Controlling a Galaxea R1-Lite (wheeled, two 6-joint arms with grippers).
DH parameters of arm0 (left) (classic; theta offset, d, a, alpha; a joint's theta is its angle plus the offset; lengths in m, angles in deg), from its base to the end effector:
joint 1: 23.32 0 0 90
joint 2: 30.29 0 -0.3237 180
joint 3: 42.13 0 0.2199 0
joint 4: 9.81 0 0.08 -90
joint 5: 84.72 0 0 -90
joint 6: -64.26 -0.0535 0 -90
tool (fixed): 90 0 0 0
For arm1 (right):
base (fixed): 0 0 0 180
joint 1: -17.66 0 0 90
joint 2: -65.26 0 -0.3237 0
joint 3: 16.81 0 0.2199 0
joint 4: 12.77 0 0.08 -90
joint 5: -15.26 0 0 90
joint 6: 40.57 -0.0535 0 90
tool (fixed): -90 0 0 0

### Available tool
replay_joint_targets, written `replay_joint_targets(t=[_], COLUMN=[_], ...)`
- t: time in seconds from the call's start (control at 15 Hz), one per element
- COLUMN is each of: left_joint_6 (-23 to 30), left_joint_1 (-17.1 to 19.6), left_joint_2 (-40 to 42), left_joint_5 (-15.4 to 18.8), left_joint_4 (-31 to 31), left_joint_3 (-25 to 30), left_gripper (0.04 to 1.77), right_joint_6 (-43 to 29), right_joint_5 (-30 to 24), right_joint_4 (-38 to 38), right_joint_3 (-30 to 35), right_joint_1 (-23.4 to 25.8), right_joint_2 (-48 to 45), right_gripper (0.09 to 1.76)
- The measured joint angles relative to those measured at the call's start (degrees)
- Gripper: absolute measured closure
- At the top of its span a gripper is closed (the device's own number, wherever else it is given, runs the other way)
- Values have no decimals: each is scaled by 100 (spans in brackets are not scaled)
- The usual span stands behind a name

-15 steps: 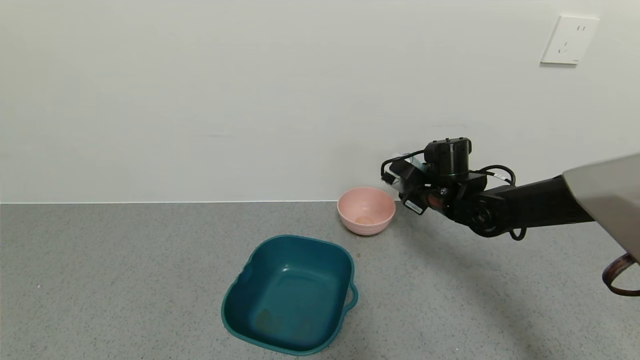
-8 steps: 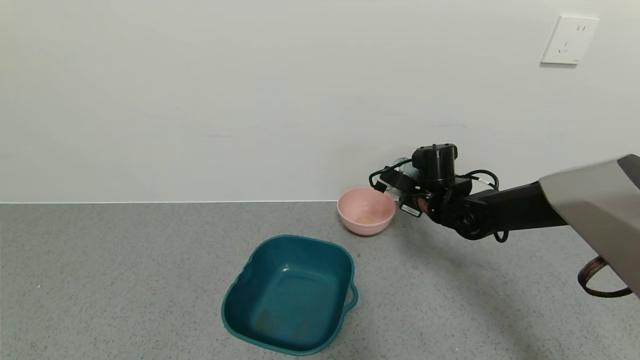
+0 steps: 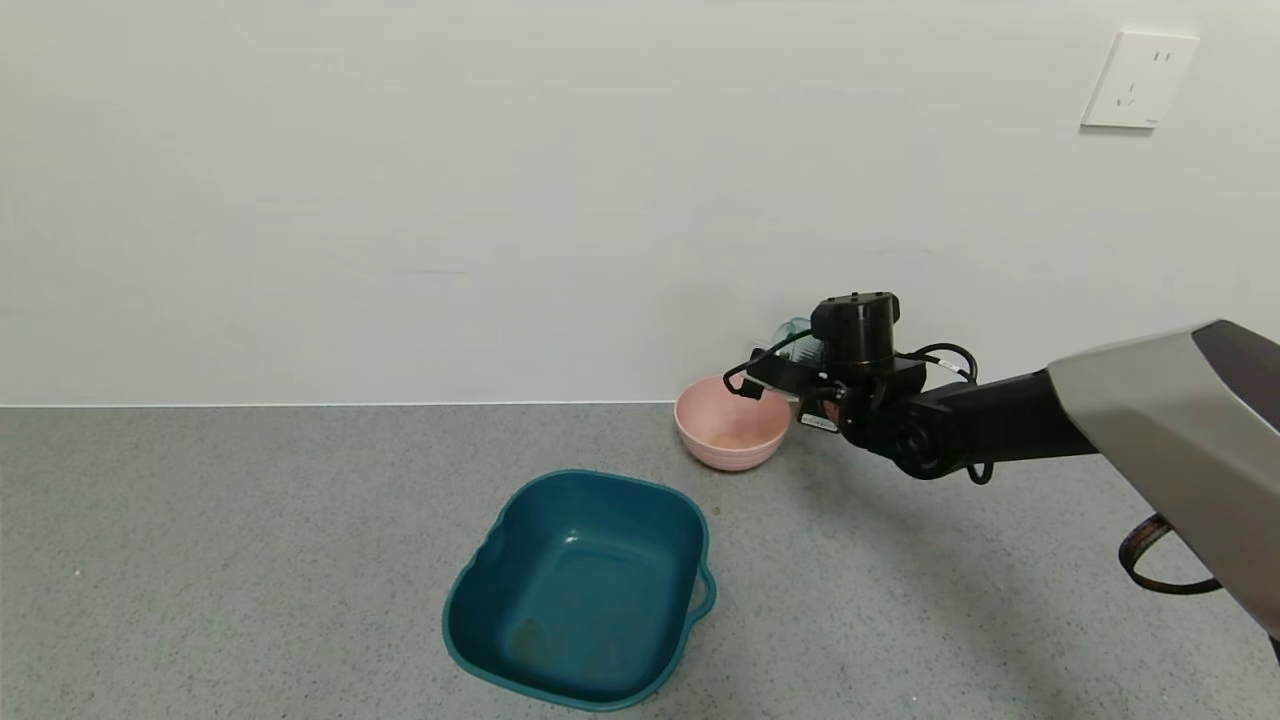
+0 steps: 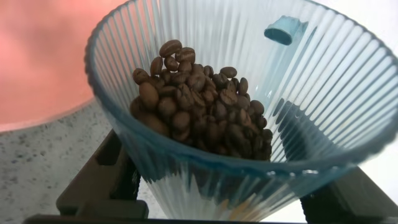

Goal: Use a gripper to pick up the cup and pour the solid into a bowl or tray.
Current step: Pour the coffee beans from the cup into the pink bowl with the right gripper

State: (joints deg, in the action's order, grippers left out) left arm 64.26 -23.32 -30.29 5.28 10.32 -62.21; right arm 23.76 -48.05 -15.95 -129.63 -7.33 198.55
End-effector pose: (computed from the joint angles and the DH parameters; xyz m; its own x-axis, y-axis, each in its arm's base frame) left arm 0.0163 0.0000 0.0754 1.0000 0.0000 -0.0009 0.0000 1.0000 0.0000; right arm 0.5087 0.2106 0.1207 0.9630 -0.0467 -0.2655 -0.2379 0.3161 -0.9184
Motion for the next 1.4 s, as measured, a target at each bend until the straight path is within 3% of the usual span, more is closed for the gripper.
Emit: replay_joint_targets(t=[0.4, 1.4], left_joint_6=[0, 0], left_joint_1=[0, 0], left_joint_2=[0, 0], left_joint_5=[0, 0], left_joint_4=[2, 2], left_joint_3=[0, 0], left_gripper=[5, 5], right_joint_6=[1020, 2011], right_joint_5=[163, 168], right_joint_4=[-33, -33], right_joint_3=[-72, -450], right_joint_1=[63, -129], right_joint_2=[37, 408], right_gripper=[46, 46])
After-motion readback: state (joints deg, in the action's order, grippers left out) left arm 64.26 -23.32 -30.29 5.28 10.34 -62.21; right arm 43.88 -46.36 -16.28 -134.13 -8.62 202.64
